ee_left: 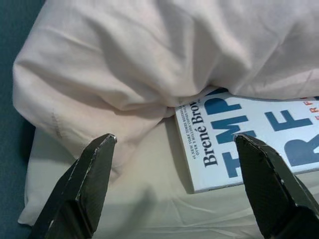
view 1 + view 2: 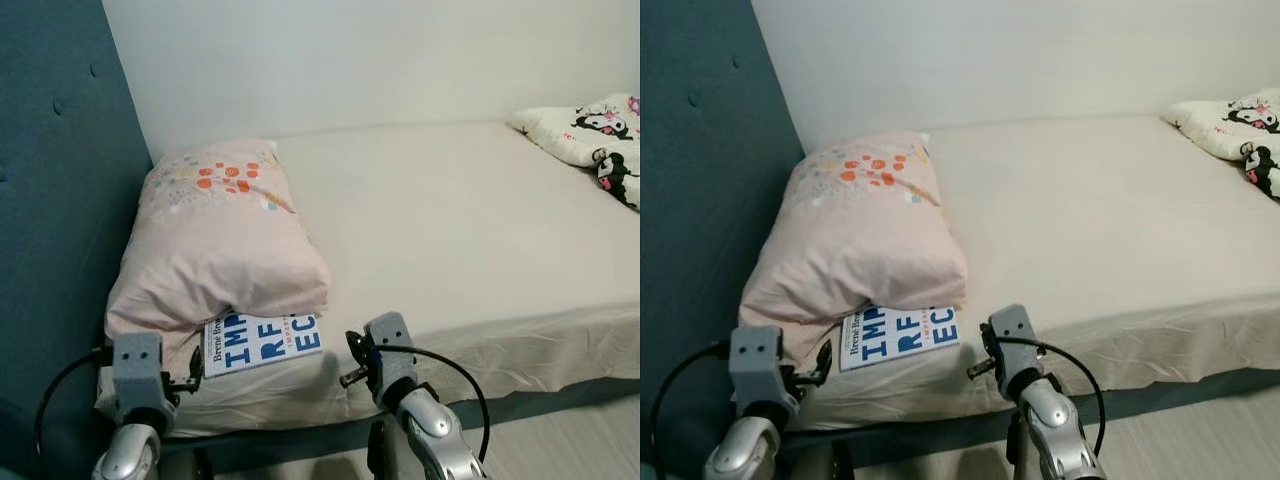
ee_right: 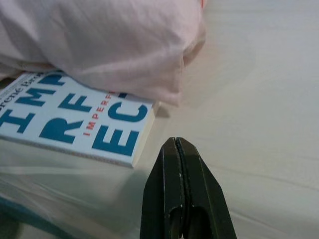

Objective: Clean up the room

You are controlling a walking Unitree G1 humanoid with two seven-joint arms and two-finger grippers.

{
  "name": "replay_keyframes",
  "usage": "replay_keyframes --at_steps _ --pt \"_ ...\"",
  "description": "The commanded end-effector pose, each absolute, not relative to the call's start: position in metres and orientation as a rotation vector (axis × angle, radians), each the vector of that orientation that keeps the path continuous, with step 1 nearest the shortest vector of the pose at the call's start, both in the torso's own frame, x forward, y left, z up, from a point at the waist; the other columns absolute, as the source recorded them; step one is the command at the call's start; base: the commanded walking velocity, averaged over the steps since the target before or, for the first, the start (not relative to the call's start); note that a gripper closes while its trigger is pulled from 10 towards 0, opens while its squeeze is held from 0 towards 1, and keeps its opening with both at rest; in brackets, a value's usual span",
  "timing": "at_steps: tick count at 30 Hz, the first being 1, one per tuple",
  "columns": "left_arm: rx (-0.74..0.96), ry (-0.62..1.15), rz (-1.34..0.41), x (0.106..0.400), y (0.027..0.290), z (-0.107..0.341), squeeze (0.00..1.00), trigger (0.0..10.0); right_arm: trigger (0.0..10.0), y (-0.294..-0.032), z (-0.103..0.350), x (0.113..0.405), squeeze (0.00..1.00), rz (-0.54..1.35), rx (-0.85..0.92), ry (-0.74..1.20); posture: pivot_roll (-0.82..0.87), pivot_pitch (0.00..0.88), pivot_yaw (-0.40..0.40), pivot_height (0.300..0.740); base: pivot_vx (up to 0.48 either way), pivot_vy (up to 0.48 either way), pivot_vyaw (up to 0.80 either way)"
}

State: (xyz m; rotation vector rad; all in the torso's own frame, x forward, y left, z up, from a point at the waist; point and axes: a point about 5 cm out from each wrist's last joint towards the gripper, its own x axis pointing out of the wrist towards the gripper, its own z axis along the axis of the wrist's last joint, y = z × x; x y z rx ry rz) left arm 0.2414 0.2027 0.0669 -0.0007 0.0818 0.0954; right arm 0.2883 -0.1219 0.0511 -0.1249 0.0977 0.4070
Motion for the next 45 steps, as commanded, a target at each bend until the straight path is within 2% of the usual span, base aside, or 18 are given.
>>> replay_keyframes --at_steps 1,9,23,40,45 --pt "0.019 0.091 0.089 0.238 0.201 0.065 0.00 10.0 10.0 -0.123 0.050 0.285 0.00 0.398 -0.122 0.087 0.05 0.052 -0.028 0.525 0.000 0.000 0.00" --pt "0.031 0.086 0.045 0.241 0.190 0.065 0.00 10.0 10.0 -0.125 0.053 0.287 0.00 0.399 -0.121 0.070 0.04 0.053 -0.028 0.525 0.000 0.000 0.00" --pt "0.059 0.098 0.051 0.247 0.193 0.066 0.00 10.0 10.0 -0.122 0.054 0.285 0.00 0.428 -0.108 0.060 0.04 0.061 -0.028 0.530 0.000 0.000 0.00" --pt "0.053 0.090 0.074 0.246 0.196 0.067 0.00 10.0 10.0 -0.121 0.055 0.285 0.00 0.452 -0.107 0.053 0.04 0.069 -0.028 0.615 0.000 0.000 0.00" --pt "0.024 0.089 0.085 0.247 0.196 0.067 0.00 10.0 10.0 -0.120 0.055 0.286 0.00 0.462 -0.094 0.060 0.04 0.070 -0.029 0.625 0.000 0.000 0.00"
